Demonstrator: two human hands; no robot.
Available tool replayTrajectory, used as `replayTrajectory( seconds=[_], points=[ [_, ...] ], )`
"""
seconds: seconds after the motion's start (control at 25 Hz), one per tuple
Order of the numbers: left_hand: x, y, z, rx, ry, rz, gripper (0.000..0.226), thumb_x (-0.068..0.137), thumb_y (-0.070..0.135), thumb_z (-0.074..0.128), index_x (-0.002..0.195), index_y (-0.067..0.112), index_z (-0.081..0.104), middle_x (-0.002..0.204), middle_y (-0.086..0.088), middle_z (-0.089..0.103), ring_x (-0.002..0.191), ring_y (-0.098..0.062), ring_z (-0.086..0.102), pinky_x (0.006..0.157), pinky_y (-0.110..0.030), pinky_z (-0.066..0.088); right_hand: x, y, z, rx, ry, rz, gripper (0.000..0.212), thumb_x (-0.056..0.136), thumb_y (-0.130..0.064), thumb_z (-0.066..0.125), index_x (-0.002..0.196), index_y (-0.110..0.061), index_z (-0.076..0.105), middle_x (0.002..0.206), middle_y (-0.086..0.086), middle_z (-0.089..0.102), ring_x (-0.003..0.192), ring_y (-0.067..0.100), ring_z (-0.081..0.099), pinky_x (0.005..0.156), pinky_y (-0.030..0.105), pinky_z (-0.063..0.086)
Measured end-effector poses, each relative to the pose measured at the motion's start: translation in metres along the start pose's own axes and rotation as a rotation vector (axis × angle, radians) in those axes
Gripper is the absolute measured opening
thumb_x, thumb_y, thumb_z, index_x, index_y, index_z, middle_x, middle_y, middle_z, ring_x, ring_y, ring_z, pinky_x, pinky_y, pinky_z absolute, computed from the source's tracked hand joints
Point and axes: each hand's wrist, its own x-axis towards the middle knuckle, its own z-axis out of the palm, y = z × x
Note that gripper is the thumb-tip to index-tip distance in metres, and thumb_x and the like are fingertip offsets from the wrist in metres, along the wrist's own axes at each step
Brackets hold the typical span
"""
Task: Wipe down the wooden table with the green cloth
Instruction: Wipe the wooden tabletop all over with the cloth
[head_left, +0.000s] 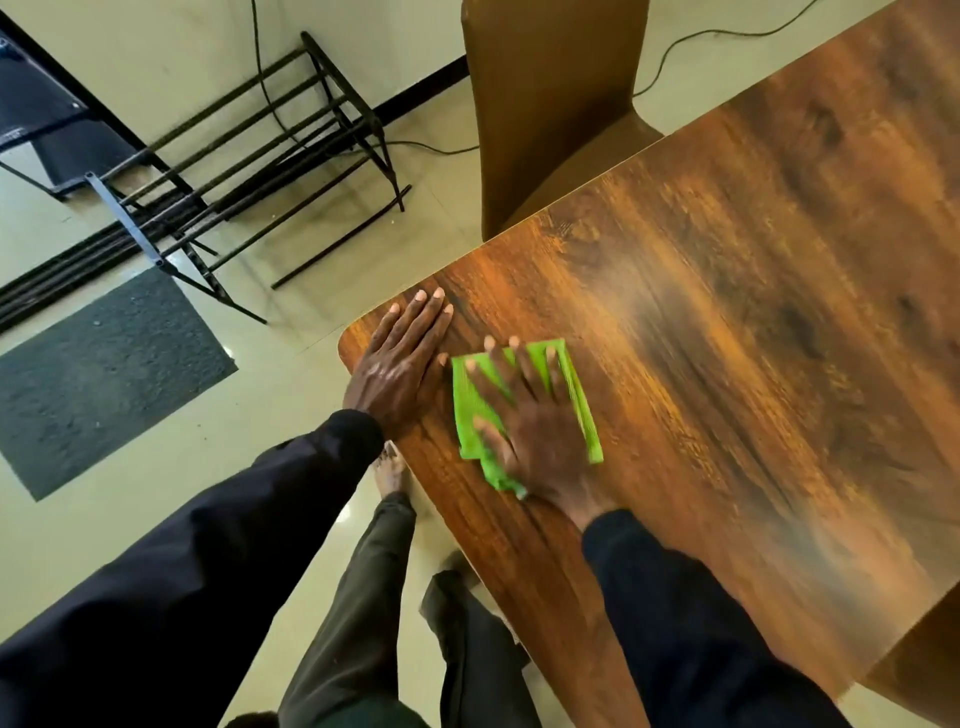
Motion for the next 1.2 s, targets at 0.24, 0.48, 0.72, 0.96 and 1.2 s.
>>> replayTrajectory(
  seconds=[0.24,0.48,0.72,0.96,1.2],
  points=[
    [0.012,-0.012,-0.007,-0.015,-0.070,0.009,0.065,0.111,0.046,0.020,0.170,0.017,0.012,0.178,-0.005,0.004,0.166,-0.022,-0.001,0.136,-0.039,-0.002,0.007,0.031,-0.010,0.016,0.068,0.406,0.068,0.112,-0.052,0.037,0.173,-0.024,0.029,0.183,0.007,0.015,0.170,0.037,0.012,0.134,0.069,0.007],
    [0.005,-0.010,-0.009,-0.054,0.014,0.024,0.069,0.110,0.050,0.019,0.167,0.012,0.025,0.176,-0.011,0.019,0.164,-0.029,0.013,0.135,-0.044,0.009,0.021,-0.018,0.001,0.024,0.024,0.101,0.070,0.112,-0.056,0.037,0.174,-0.026,0.027,0.183,0.008,0.014,0.170,0.037,0.009,0.135,0.067,0.006],
    [0.004,-0.011,-0.005,-0.037,0.013,0.015,0.071,0.110,0.051,0.016,0.167,0.009,0.024,0.176,-0.014,0.018,0.164,-0.030,0.012,0.135,-0.050,0.013,-0.009,0.014,-0.006,0.045,0.081,0.377,0.068,0.112,-0.052,0.036,0.173,-0.024,0.029,0.183,0.008,0.015,0.170,0.037,0.011,0.134,0.069,0.007],
    [0.002,-0.009,-0.006,-0.155,0.060,-0.015,0.088,0.108,0.066,0.007,0.163,0.001,0.030,0.172,-0.020,0.026,0.162,-0.038,0.021,0.134,-0.052,0.016,0.040,-0.022,0.002,0.000,0.049,0.137,0.070,0.112,-0.054,0.041,0.173,-0.025,0.027,0.183,0.011,0.015,0.169,0.039,0.011,0.135,0.067,0.007],
    [0.003,-0.009,-0.010,-0.198,0.021,-0.068,0.075,0.107,0.037,0.052,0.165,0.001,0.022,0.174,-0.019,0.013,0.160,-0.030,0.002,0.134,-0.051,0.010,0.042,0.011,-0.013,0.032,0.031,0.256,0.069,0.112,-0.052,0.037,0.174,-0.026,0.025,0.184,0.008,0.011,0.170,0.036,0.006,0.134,0.067,0.007]
  ],
)
